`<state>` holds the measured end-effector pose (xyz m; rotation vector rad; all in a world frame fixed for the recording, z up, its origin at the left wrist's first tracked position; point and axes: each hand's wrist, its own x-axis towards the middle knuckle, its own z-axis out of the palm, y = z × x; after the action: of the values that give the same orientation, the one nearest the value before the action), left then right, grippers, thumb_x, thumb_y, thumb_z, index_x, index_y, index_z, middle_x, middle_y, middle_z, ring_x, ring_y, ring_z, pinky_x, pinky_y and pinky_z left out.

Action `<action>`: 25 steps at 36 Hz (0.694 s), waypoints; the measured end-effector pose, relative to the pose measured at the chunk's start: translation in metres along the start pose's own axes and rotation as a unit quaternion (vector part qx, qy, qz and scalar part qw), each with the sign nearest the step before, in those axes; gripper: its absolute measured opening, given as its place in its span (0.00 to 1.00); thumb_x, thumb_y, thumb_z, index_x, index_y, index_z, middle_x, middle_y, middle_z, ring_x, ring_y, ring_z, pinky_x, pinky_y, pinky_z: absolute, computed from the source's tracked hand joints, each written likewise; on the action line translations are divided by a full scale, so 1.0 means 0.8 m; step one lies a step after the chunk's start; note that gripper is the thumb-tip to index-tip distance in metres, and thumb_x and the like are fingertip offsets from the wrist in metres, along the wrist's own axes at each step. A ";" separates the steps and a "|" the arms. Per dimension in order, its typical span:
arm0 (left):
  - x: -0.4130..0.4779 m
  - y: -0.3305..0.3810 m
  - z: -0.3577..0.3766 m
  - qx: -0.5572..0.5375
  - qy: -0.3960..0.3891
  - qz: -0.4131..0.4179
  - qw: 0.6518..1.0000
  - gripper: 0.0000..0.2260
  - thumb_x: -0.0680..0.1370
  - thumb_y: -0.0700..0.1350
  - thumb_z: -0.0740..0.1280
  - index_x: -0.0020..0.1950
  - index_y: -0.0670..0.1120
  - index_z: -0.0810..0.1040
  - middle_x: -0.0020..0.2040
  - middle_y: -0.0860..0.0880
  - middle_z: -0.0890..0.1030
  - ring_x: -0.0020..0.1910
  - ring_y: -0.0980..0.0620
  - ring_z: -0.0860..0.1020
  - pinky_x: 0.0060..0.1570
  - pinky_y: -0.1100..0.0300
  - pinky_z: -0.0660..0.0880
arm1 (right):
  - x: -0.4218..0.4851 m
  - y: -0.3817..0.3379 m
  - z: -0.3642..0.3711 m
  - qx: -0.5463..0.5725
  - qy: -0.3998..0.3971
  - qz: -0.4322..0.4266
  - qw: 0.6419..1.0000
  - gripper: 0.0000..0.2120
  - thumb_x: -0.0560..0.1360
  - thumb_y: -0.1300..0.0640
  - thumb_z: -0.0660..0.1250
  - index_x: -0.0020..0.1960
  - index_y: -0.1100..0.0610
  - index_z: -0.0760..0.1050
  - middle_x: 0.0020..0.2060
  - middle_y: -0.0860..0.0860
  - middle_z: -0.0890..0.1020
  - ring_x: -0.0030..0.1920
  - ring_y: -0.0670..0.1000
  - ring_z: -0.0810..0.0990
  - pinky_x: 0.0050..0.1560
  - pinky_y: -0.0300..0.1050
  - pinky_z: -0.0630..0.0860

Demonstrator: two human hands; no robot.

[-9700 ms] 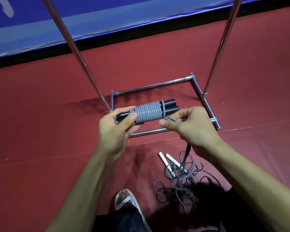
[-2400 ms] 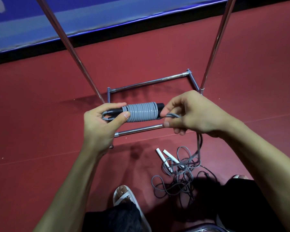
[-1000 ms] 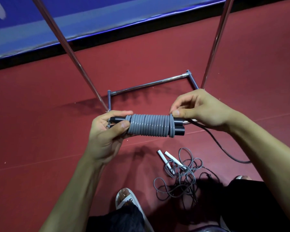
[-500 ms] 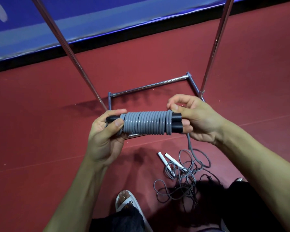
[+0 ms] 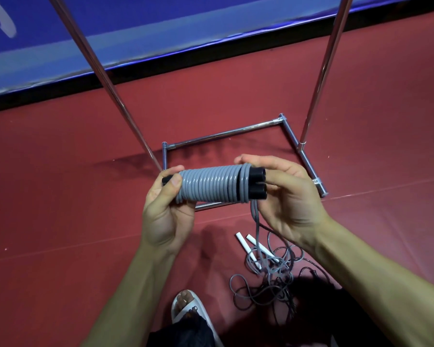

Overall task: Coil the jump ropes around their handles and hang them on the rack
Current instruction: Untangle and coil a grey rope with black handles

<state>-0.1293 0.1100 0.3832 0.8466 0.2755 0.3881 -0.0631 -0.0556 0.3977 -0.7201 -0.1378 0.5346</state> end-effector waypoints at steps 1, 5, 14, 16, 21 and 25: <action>0.001 -0.001 -0.001 -0.001 0.008 0.003 1.000 0.21 0.49 0.50 0.85 0.37 0.46 0.85 0.38 0.47 0.82 0.39 0.53 0.81 0.39 0.61 0.80 | 0.000 0.000 -0.002 0.016 -0.005 -0.001 1.000 0.10 0.60 0.71 0.68 0.39 0.64 0.85 0.38 0.63 0.83 0.43 0.54 0.84 0.50 0.42 0.81; 0.005 0.003 -0.003 0.008 0.032 0.021 0.999 0.20 0.51 0.48 0.85 0.38 0.46 0.84 0.39 0.46 0.81 0.40 0.52 0.81 0.42 0.59 0.80 | -0.001 0.001 -0.010 -0.015 -0.086 -0.005 0.996 0.30 0.54 0.64 0.74 0.56 0.68 0.80 0.48 0.65 0.82 0.51 0.55 0.82 0.58 0.42 0.78; -0.001 0.001 0.012 0.006 0.060 0.032 0.998 0.07 0.69 0.37 0.65 0.36 0.45 0.82 0.38 0.46 0.79 0.38 0.53 0.81 0.38 0.60 0.79 | -0.004 0.007 -0.010 -0.247 -0.028 -0.112 0.962 0.21 0.65 0.71 0.74 0.56 0.56 0.78 0.41 0.46 0.84 0.38 0.39 0.80 0.40 0.30 0.74; -0.002 0.000 0.014 0.007 0.063 0.031 0.997 0.04 0.69 0.38 0.65 0.40 0.43 0.80 0.38 0.47 0.79 0.38 0.54 0.81 0.39 0.61 0.79 | -0.002 0.009 -0.014 -0.272 -0.011 -0.108 0.956 0.18 0.67 0.66 0.73 0.55 0.55 0.79 0.42 0.44 0.85 0.41 0.41 0.80 0.42 0.32 0.76; -0.004 0.001 0.013 0.059 0.025 0.041 0.997 0.07 0.70 0.38 0.65 0.47 0.42 0.75 0.40 0.48 0.78 0.40 0.55 0.79 0.43 0.62 0.79 | 0.000 0.009 -0.012 -0.232 0.039 -0.015 0.972 0.09 0.71 0.62 0.69 0.51 0.57 0.79 0.36 0.44 0.82 0.34 0.42 0.75 0.28 0.34 0.72; -0.008 0.003 0.014 0.059 -0.027 0.038 0.997 0.12 0.70 0.34 0.62 0.52 0.41 0.75 0.40 0.48 0.80 0.41 0.55 0.80 0.48 0.61 0.79 | 0.007 0.004 -0.009 -0.131 0.058 0.039 0.989 0.12 0.68 0.56 0.68 0.47 0.62 0.78 0.38 0.53 0.74 0.32 0.43 0.66 0.24 0.32 0.61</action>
<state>-0.1309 0.1010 0.3925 0.9837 0.2169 0.4227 -0.0575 -0.0548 0.3898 -1.0132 -0.0720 0.5527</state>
